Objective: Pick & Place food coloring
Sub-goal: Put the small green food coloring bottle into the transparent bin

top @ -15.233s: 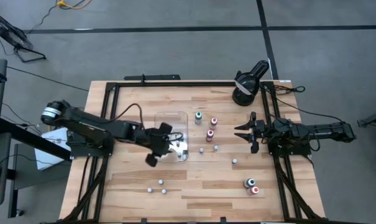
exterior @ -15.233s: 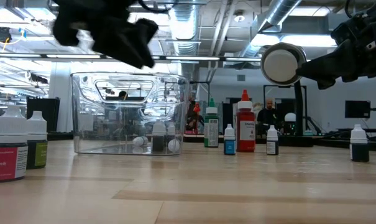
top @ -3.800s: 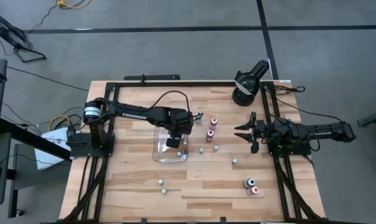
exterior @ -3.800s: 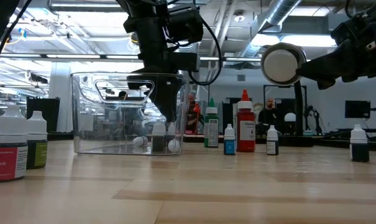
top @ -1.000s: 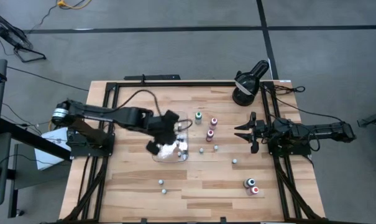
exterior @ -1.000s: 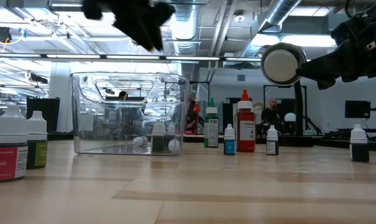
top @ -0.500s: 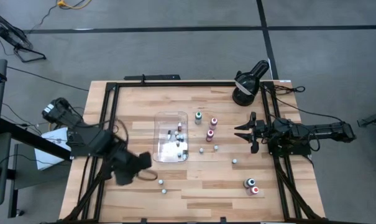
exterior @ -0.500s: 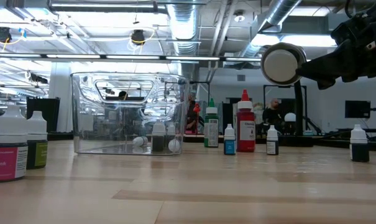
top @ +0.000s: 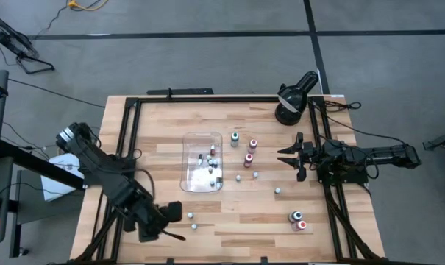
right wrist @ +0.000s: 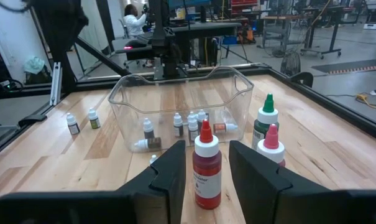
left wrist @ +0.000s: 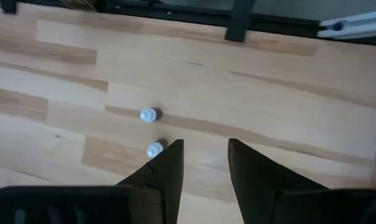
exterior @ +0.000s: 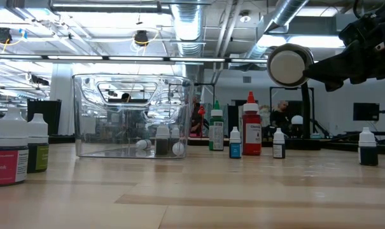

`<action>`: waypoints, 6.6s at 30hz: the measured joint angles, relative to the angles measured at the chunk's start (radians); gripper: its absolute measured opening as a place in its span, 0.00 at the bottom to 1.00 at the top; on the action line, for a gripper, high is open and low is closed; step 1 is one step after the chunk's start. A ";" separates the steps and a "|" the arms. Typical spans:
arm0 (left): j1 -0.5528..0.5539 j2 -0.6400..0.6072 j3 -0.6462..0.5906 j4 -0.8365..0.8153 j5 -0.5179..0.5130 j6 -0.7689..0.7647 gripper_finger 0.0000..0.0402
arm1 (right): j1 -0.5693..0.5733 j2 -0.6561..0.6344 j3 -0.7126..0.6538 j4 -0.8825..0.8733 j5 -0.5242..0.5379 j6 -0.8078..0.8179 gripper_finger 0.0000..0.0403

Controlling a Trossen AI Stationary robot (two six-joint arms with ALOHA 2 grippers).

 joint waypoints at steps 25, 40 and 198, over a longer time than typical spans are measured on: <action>0.130 0.310 0.000 0.145 -0.127 -0.045 0.29 | 0.000 0.000 0.000 0.000 0.000 0.000 0.28; 0.160 0.305 -0.139 0.276 -0.132 -0.090 0.29 | 0.000 0.000 0.000 0.000 0.000 0.000 0.28; 0.839 0.183 -0.267 0.517 -0.260 -0.624 0.13 | 0.000 0.000 0.000 0.000 0.000 0.000 0.28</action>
